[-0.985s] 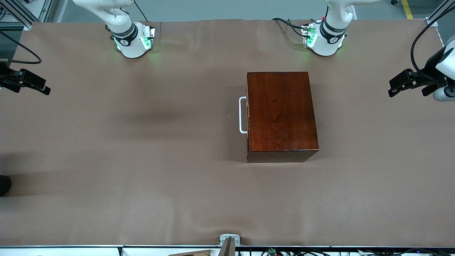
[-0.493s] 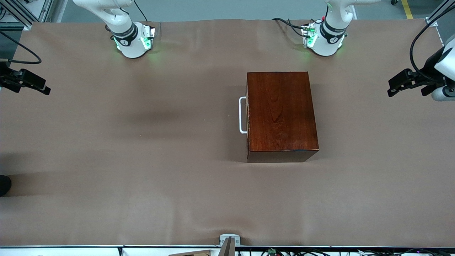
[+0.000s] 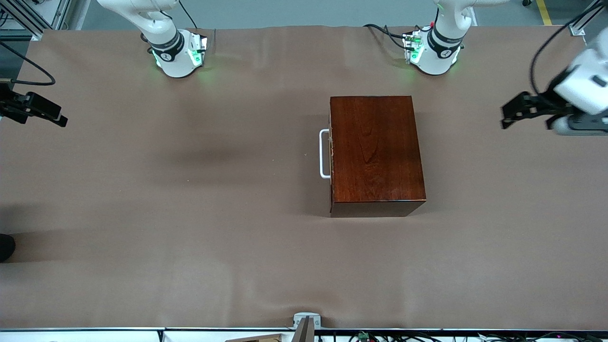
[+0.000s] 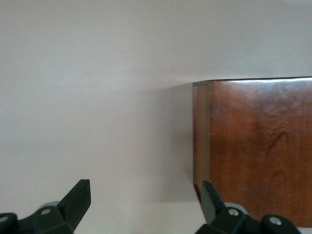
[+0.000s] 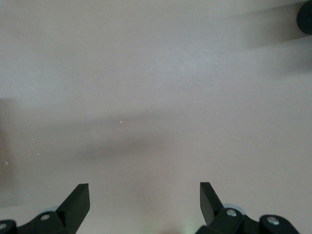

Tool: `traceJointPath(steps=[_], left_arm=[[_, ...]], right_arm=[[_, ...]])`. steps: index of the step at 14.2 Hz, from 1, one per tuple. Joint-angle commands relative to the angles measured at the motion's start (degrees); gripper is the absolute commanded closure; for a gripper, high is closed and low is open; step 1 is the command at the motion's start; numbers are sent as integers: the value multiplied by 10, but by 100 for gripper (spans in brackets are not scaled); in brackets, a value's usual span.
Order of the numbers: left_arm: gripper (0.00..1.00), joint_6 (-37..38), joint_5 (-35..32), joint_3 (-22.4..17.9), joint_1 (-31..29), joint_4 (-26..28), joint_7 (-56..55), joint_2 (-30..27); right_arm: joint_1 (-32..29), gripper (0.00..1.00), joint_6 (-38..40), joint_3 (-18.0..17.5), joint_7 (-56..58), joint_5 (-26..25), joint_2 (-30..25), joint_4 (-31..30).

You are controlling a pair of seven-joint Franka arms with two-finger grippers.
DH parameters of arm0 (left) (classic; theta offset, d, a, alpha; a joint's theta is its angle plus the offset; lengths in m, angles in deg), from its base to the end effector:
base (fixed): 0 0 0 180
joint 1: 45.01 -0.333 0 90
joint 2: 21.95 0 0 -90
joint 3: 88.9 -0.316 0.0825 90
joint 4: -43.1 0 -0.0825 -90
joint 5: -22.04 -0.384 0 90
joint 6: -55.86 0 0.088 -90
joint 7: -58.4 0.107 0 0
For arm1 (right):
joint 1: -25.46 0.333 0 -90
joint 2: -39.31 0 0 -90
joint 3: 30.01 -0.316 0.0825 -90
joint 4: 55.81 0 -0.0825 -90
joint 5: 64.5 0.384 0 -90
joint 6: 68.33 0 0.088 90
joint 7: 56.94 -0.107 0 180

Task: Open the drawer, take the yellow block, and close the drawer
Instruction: 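Move the left gripper over the box to the white drawer handle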

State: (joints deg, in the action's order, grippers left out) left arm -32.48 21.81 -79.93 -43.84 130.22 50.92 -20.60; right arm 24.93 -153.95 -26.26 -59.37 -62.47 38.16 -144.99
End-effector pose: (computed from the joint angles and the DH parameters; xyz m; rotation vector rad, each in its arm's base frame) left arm 0.5508 -0.0969 0.6327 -3.1401 0.0727 0.0030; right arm 0.5393 -0.0367 0.6357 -3.0984 0.1785 0.0644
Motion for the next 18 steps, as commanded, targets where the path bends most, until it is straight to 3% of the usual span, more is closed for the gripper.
traceJointPath(steps=[1, 6, 11, 14, 18], left_arm=[[0, 0, 19, 42, 5, -19, -39, 22], [0, 0, 26, 119, 76, -78, -211, 84], [0, -11, 14, 112, 227, -126, -314, 155], [0, -35, -42, 106, 317, -150, -372, 204], [0, -48, -67, 84, 382, -158, -409, 257]], right_arm=[[-4, 0, 1, -3, -7, 1, -4, -1], [-4, 0, 0, -3, -7, 1, -3, -1], [-5, 0, 0, -3, -7, 0, -3, -1], [-5, 0, 0, -3, -6, 1, -3, -1], [-5, 0, 0, -3, -6, 0, -3, -1]])
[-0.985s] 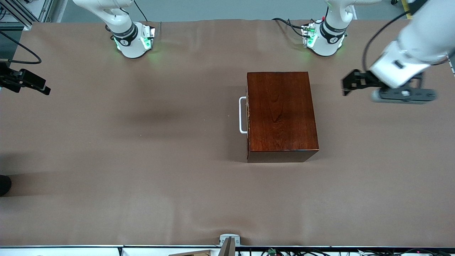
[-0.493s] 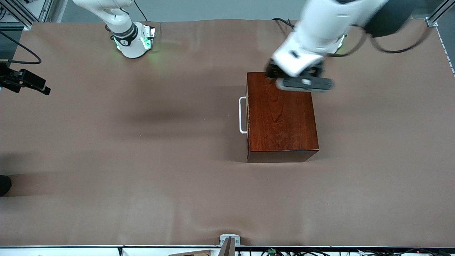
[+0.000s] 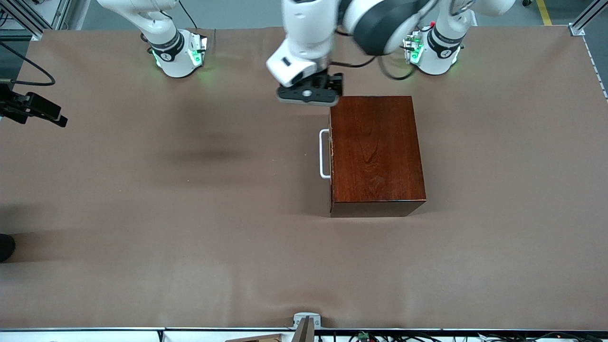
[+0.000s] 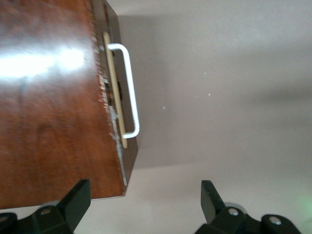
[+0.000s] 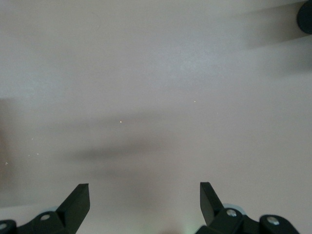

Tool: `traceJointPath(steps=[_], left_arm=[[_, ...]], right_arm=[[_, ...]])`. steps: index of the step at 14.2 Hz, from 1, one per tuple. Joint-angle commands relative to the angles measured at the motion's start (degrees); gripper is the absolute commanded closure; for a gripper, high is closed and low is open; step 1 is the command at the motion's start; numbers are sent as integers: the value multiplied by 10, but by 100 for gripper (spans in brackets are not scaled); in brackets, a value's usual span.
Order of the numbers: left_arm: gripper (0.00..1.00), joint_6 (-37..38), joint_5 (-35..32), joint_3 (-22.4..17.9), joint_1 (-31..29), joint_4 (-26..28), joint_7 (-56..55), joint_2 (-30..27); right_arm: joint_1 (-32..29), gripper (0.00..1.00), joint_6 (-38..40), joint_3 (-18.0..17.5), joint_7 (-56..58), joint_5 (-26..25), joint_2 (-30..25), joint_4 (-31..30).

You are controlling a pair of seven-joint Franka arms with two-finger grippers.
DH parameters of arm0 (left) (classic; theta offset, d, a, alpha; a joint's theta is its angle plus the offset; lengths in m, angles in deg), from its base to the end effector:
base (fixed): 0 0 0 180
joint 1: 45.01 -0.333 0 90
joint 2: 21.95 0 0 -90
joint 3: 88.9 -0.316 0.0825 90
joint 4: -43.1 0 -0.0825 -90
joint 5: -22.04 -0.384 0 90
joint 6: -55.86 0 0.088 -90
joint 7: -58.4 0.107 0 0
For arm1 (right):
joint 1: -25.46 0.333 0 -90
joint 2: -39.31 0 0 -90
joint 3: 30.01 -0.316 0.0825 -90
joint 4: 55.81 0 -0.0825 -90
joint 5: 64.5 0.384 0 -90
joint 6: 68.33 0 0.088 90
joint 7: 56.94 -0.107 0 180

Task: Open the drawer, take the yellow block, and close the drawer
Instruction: 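Move the left gripper over the box to the white drawer handle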

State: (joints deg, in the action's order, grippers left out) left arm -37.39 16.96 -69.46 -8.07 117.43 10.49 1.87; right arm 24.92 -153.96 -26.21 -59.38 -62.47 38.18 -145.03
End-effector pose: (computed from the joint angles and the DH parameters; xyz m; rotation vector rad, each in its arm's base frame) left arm 0.4132 -0.5282 0.5137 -3.1118 0.2073 0.1185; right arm 0.5394 -0.0373 0.6352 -3.0983 0.1804 0.0657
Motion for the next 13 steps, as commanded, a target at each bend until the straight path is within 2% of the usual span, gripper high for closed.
traceJointPath(steps=[1, 6, 13], left_arm=[[0, 0, -25, -34, 42, -30, -4, 49], [0, -50, -35, -133, 126, -30, -2, 110], [0, -103, -40, -163, 126, -30, 13, 160]], right_arm=[[-4, 0, 0, -4, -7, 1, -4, -1], [-4, 0, 1, -4, -6, 0, -5, -1], [-4, 0, 1, -4, -6, 0, -5, -1]])
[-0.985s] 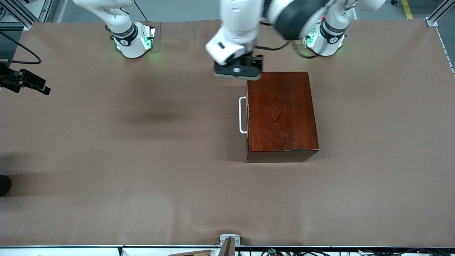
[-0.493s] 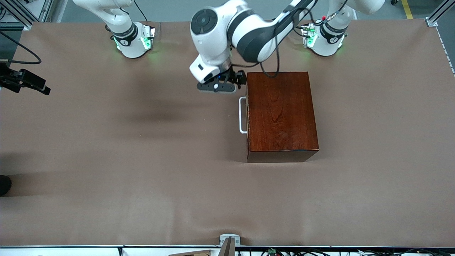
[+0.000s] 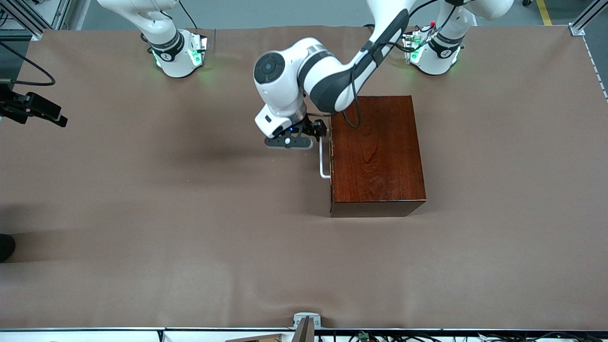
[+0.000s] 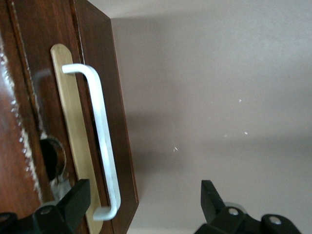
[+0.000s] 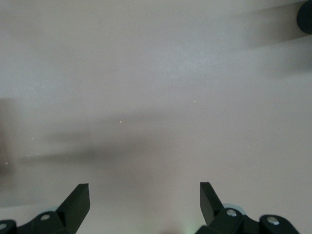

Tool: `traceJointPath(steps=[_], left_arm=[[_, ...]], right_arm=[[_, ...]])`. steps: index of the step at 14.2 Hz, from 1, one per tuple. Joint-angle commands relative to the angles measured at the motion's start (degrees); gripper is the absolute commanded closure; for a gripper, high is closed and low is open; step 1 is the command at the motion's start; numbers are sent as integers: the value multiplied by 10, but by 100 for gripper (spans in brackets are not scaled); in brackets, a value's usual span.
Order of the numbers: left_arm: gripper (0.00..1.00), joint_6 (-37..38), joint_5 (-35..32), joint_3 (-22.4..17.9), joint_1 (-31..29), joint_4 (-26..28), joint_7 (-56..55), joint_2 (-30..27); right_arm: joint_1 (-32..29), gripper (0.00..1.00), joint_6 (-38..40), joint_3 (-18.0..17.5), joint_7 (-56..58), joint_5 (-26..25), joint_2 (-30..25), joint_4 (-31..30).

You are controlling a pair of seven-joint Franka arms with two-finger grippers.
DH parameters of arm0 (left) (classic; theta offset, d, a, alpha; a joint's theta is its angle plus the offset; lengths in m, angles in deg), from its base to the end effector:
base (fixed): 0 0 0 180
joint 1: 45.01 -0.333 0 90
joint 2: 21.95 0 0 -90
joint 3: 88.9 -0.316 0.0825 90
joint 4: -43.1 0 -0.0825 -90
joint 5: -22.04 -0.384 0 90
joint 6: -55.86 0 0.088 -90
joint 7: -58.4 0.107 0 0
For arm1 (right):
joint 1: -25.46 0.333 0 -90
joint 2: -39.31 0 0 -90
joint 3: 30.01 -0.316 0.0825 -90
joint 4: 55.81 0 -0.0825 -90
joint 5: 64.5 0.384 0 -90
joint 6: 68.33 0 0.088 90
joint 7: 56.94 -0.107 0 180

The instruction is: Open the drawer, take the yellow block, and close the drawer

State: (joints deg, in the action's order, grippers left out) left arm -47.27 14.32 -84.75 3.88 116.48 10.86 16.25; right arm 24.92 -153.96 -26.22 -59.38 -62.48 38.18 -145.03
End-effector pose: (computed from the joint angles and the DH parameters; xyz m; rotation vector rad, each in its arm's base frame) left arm 0.4508 -0.5606 0.3481 -2.9705 0.1844 0.0436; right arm 0.5394 -0.0372 0.6352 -3.0985 0.1802 0.0658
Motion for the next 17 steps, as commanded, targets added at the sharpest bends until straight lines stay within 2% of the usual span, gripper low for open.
traceJointPath(steps=[1, 5, 17], left_arm=[[0, -5, -13, -12, 7, -19, 11, 19], [0, -4, -46, -13, 8, -17, 11, 34], [0, -16, -45, -12, 9, -16, -27, 53]], right_arm=[[-4, 0, 1, -4, -6, 0, -5, -1], [-4, 0, 0, -4, -7, 0, -4, -1], [-5, 0, 0, -4, -7, 0, -4, -1]])
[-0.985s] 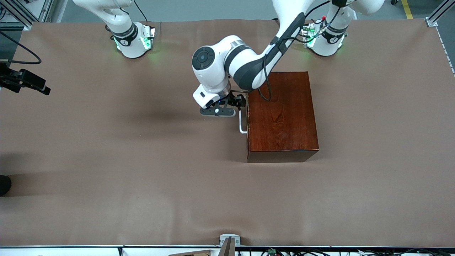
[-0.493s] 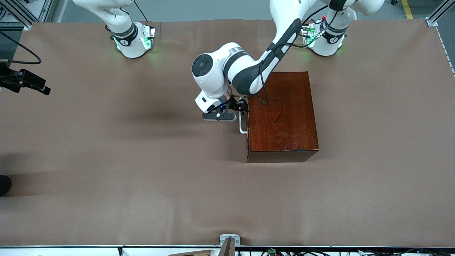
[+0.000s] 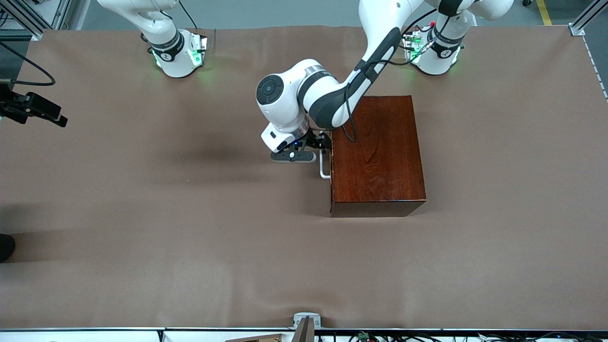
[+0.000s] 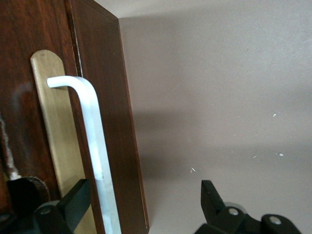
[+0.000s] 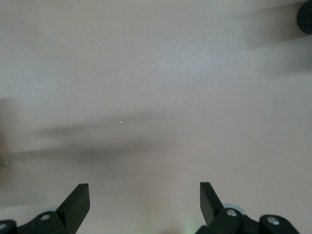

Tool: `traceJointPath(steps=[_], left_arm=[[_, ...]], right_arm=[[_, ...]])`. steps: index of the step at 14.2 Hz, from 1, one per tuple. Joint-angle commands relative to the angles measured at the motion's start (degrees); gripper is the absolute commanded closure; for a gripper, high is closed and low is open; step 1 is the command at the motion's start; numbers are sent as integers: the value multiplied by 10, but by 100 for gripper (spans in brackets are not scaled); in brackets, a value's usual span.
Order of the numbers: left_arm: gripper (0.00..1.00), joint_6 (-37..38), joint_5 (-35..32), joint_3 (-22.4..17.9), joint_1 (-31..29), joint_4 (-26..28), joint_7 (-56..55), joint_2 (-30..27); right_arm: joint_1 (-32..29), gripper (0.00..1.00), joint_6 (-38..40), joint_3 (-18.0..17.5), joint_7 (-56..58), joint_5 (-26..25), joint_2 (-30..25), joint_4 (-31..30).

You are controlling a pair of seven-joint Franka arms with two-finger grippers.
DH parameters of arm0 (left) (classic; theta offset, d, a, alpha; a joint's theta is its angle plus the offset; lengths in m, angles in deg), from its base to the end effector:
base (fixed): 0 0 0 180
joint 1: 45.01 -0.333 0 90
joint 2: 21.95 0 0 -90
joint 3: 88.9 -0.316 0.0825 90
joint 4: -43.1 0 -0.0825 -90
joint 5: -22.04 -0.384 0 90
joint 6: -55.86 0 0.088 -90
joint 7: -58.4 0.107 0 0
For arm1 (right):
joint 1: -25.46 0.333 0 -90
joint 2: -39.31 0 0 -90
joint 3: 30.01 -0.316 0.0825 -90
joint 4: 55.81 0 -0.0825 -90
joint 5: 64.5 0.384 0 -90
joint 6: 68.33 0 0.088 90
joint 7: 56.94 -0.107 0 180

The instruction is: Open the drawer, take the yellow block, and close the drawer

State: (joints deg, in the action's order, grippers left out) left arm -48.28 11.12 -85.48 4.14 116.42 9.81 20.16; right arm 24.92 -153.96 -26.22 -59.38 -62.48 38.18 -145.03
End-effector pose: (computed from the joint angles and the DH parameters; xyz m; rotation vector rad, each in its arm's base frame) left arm 0.4584 -0.5571 0.3009 -2.8975 0.1781 0.0250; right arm 0.5394 -0.0372 0.6352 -3.0985 0.1802 0.0658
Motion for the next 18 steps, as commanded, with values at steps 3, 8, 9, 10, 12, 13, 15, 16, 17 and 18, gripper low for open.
traceJointPath(steps=[3, 8, 9, 10, 12, 13, 15, 16, 17, 18], left_arm=[[0, -16, -13, -4, 7, -15, -23, 17], [0, -37, -12, 1, 8, -17, -31, 16], [0, -47, -11, 1, 10, -17, -35, 16], [0, -54, -10, 1, 12, -17, -37, 16], [0, -65, -7, 2, 12, -17, -47, 16], [0, -69, -5, 3, 13, -17, -52, 16], [0, -73, -3, 3, 14, -17, -54, 16], [0, -78, 6, 3, 14, -18, -54, 16], [0, -86, 18, 3, 14, -17, -54, 16], [0, -92, 25, 3, 14, -17, -54, 16]], right_arm=[[-6, 0, 0, -4, -7, 0, -4, -1], [-6, 0, -1, -4, -7, 0, -4, -1], [-6, 0, -1, -4, -7, 0, -4, -1], [-6, 0, -1, -4, -7, 0, -4, -1], [-6, 0, 0, -4, -7, 0, -4, -1], [-6, 0, -1, -4, -7, 0, -4, -1], [-6, 0, -1, -4, -7, 0, -4, -1], [-6, 0, -1, -4, -7, 0, -4, -1], [-6, 0, -1, -4, -7, 0, -4, -1], [-6, 0, -1, -4, -7, 0, -4, -1]])
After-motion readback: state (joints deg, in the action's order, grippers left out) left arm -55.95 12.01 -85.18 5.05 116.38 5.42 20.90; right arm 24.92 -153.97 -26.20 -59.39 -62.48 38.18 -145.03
